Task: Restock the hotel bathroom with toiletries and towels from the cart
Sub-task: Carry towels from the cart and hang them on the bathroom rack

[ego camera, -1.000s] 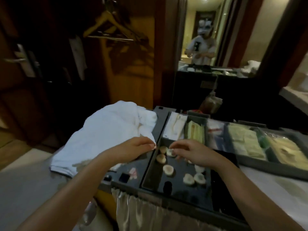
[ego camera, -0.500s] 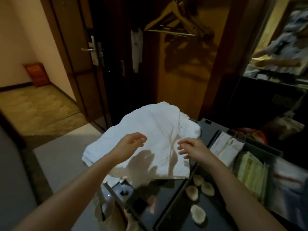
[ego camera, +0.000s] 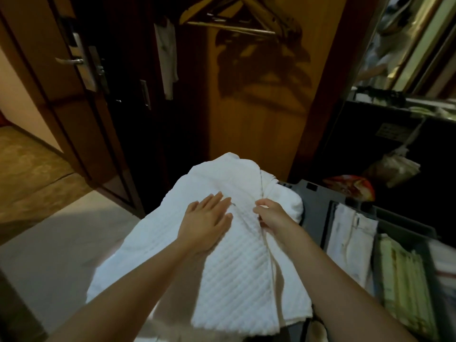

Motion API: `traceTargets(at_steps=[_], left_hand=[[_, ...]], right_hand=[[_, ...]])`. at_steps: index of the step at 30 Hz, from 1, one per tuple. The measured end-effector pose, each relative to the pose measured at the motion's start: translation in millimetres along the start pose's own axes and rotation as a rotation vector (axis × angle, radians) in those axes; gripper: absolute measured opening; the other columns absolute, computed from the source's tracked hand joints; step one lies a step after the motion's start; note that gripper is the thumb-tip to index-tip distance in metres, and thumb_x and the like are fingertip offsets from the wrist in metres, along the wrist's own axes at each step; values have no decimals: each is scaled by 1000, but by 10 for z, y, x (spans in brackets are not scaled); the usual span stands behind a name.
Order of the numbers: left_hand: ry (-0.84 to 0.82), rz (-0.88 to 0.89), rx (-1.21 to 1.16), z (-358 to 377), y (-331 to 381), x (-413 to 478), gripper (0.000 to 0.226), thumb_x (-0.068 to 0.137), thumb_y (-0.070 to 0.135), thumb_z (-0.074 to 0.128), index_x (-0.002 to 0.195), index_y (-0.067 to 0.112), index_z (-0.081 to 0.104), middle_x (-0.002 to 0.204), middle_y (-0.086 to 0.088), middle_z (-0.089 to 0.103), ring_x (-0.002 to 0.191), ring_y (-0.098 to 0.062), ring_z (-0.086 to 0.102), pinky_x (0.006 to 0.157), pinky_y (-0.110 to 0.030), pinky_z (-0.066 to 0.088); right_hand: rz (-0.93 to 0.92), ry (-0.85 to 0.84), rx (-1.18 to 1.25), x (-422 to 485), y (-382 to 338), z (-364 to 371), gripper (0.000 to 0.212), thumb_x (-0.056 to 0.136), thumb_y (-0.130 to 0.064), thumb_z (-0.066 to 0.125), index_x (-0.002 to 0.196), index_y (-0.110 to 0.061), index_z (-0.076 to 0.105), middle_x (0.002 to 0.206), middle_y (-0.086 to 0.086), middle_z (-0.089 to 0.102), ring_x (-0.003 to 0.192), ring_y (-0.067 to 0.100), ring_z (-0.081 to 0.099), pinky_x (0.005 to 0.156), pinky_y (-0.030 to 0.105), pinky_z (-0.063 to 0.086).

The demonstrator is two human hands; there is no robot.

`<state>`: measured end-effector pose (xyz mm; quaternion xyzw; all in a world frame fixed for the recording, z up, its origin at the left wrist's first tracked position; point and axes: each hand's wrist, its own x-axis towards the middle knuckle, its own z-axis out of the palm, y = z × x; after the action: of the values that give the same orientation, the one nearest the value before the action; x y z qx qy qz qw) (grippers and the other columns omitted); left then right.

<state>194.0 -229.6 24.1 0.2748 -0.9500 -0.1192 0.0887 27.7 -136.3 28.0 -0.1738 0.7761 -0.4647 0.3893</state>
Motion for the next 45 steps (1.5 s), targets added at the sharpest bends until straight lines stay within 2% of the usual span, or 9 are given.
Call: traceTargets(at_steps=[7,12,15,18,22,27,30,37,45], left_hand=[[-21,25,-11,-9,-22,-6,52,97,49,17,147,35,18,157,10,13,145,-9,9,115,-33,10],[-65,55,28,21,12,-10,55,97,49,11,149,31,7,158,8,4,146,-11,1,116,-36,6],[-98,46,79,39,75,-4,65,88,52,-4,149,30,1,159,6,-3,146,-13,-5,118,-39,1],[-119,74,112,43,122,4,70,83,55,-8,149,32,4,159,5,-2,146,-15,-6,117,-42,1],[-146,93,102,9,124,29,53,97,50,10,148,35,10,159,5,2,146,-17,-4,117,-45,2],[-109,153,-139,-126,44,-25,47,99,43,25,144,32,28,155,4,24,144,-18,16,117,-43,11],[49,10,-499,-215,-162,21,34,96,35,43,124,19,52,128,-3,56,120,-22,51,102,-38,39],[36,-680,-816,-365,-780,67,54,89,29,60,128,-3,40,98,-8,53,86,-22,53,71,-32,44],[-119,-693,-1121,-647,-995,194,37,89,42,55,108,12,64,72,-8,54,77,-20,60,87,-32,50]], right_hand=[[-196,119,70,157,-103,156,20,90,-6,58,108,-11,66,118,12,63,70,9,61,57,12,46],[-431,257,-71,158,-358,46,29,93,-1,48,113,-11,67,123,0,62,110,9,55,84,19,41],[-426,291,-117,193,-300,10,32,94,-1,46,118,-9,64,119,0,61,109,8,52,90,18,38],[-368,320,-185,251,-4,50,33,95,-2,44,120,-9,63,108,3,61,81,4,55,71,12,45],[-308,348,-367,344,192,189,32,95,-3,43,118,-9,65,128,11,59,117,27,55,98,29,42],[-178,330,-952,133,-142,163,41,100,-24,26,132,-19,50,144,10,36,130,34,31,101,44,32],[-260,226,-877,-97,-226,326,49,100,-42,21,145,-24,31,157,6,16,142,29,15,112,44,17],[-213,75,-812,-267,23,661,58,97,-56,18,149,-35,5,160,-1,-1,146,29,0,118,50,9],[-243,75,-707,-298,102,605,50,101,-45,15,149,-35,8,159,-7,0,147,21,-1,119,43,4]])
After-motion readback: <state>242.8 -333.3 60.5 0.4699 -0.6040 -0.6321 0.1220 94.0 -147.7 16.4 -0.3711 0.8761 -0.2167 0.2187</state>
